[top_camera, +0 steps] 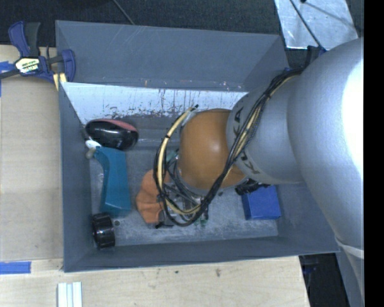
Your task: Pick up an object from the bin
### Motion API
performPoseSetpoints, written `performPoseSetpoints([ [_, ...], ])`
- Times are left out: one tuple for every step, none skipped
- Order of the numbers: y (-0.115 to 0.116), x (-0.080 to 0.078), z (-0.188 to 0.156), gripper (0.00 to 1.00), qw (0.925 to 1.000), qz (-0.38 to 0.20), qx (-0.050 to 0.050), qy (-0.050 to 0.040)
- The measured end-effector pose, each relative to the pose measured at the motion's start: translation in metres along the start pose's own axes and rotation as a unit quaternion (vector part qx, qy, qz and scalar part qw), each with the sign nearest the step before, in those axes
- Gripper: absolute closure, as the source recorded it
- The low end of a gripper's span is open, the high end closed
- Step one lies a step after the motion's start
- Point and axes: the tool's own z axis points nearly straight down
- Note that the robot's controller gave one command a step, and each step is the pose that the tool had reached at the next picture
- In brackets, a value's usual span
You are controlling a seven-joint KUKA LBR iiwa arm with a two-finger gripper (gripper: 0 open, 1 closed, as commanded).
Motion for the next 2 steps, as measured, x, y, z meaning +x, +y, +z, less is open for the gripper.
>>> performPoseSetpoints([
  [0.0028, -0.0212, -0.1779, 1.0, 1.0, -0.005, -0.001, -0.0034],
  [0.0026, -0.0205, -0.1758, 1.0, 1.0, -0.005, 0.0, -0.0013],
])
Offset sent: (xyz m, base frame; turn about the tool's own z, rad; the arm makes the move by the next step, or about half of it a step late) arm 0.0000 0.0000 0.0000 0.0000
